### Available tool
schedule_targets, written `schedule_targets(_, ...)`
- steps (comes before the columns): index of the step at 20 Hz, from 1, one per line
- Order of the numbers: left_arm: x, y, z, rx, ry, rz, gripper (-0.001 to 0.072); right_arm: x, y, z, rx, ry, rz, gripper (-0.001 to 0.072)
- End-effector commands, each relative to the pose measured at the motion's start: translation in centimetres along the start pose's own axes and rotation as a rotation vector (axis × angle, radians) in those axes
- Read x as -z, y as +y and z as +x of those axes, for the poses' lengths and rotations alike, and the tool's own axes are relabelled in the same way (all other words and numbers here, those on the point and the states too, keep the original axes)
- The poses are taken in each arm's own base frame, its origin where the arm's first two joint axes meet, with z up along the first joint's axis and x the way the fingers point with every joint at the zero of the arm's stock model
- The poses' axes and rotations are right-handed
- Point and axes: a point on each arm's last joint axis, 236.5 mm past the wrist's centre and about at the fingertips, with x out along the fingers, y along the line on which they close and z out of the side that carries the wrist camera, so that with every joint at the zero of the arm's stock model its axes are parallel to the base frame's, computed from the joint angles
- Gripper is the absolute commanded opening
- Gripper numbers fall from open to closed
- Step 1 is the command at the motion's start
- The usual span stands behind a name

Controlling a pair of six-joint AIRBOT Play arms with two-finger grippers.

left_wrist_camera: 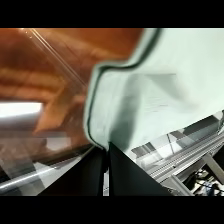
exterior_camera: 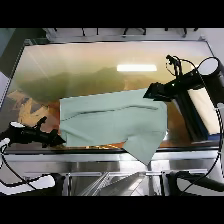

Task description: Fold the shirts.

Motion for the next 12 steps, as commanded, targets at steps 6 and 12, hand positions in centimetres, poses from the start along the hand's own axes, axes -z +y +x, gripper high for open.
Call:
schedule_targets(6,-2.6,-6.5,-7.7,-0.1,-0.249,0.114,0.0012,4.9,-7.6,-1.4,0.259,0.076,0.041,0.0695)
schedule_targets(12,-1.2,-5.0,-11.7,-0.278,-0.376,0.029,0.0012,15.7,-15.0,2.2,0.152,0.114,0.391,0.0695)
